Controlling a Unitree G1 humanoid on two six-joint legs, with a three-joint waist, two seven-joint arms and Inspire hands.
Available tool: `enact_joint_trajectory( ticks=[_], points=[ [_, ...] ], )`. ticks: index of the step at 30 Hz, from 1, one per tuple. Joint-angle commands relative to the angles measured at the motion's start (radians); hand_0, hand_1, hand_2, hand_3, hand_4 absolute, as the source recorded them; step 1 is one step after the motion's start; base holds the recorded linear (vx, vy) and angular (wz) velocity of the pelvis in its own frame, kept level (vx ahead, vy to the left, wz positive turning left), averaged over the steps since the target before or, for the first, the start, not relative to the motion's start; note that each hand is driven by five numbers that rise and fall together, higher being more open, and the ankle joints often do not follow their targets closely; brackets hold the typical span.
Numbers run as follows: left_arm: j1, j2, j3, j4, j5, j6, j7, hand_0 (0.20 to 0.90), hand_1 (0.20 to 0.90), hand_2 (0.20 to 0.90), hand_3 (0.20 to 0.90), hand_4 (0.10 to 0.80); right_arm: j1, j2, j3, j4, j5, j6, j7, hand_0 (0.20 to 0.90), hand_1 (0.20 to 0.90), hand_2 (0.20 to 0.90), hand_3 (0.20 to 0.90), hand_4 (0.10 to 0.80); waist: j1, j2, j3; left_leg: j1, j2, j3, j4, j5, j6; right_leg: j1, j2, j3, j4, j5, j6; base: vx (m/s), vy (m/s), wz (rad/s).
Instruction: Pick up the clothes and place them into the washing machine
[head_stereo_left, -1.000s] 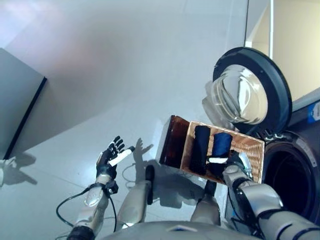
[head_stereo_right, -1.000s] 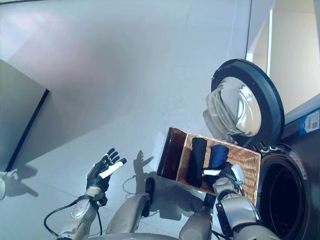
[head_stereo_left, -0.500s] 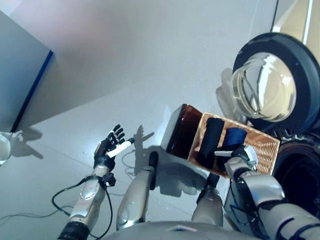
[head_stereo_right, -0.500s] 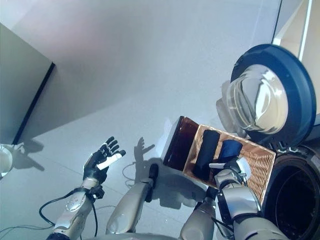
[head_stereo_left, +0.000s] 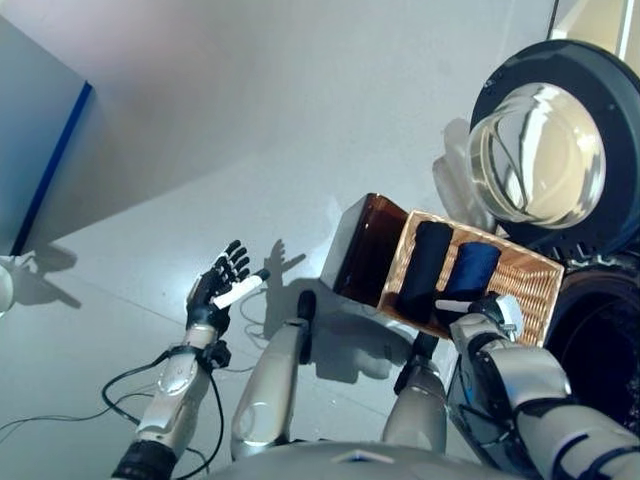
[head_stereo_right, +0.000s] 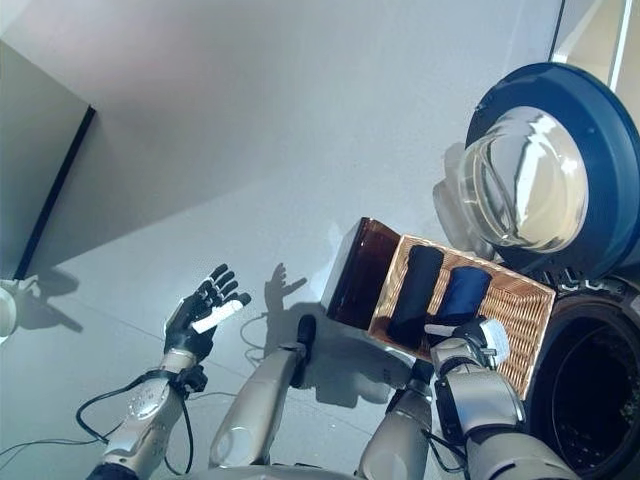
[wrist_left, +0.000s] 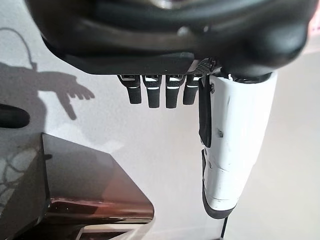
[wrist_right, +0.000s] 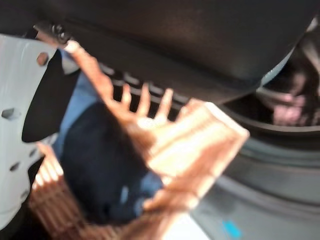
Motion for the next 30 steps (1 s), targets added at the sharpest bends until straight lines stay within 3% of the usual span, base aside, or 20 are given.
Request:
enact_joint_trajectory(
  ticks=[1, 11, 12, 30],
  points=[
    [0.047, 0.055, 0.031, -0.146, -0.015, -0.079, 0.016, 0.900, 0.900, 0.900, 0.900, 0.800, 0.001, -0.046, 0.002, 0.002, 0.019, 0.024, -0.053, 0.900, 0.900, 0.900, 0.900, 0.800, 0.025, 0.018, -0.021, -0.041, 0.050, -0.007, 0.074, -0.051, -0.092, -0.054, -0.023, 0.056, 0.068, 0.035, -0.019, -0.023, 0.028, -0.03],
    [0.066, 0.065, 0.026, -0.208, -0.044, -0.098, 0.025, 0.900, 0.900, 0.900, 0.900, 0.800, -0.060, -0.096, 0.013, -0.024, 0.036, -0.015, -0.062, 0.900, 0.900, 0.900, 0.900, 0.800, 0.037, 0.040, -0.026, -0.149, 0.054, -0.016, 0.174, -0.073, -0.087, -0.191, -0.022, 0.073, 0.238, -0.032, -0.032, -0.003, -0.002, 0.02],
    [0.068, 0.065, 0.026, -0.209, -0.047, -0.097, 0.025, 0.900, 0.900, 0.900, 0.900, 0.800, -0.071, -0.100, 0.016, -0.019, 0.034, -0.013, -0.064, 0.208, 0.208, 0.208, 0.208, 0.306, 0.040, 0.042, -0.028, -0.155, 0.055, -0.019, 0.178, -0.074, -0.087, -0.200, -0.022, 0.073, 0.247, -0.038, -0.032, -0.005, -0.020, 0.07],
    [0.075, 0.075, 0.034, -0.215, -0.059, -0.096, 0.034, 0.900, 0.900, 0.900, 0.900, 0.800, -0.090, -0.106, 0.035, 0.012, 0.016, 0.001, -0.058, 0.200, 0.200, 0.200, 0.200, 0.300, 0.037, 0.037, -0.050, -0.200, 0.056, -0.031, 0.205, -0.081, -0.085, -0.264, -0.017, 0.088, 0.322, -0.071, -0.044, 0.004, -0.010, 0.03]
  ],
)
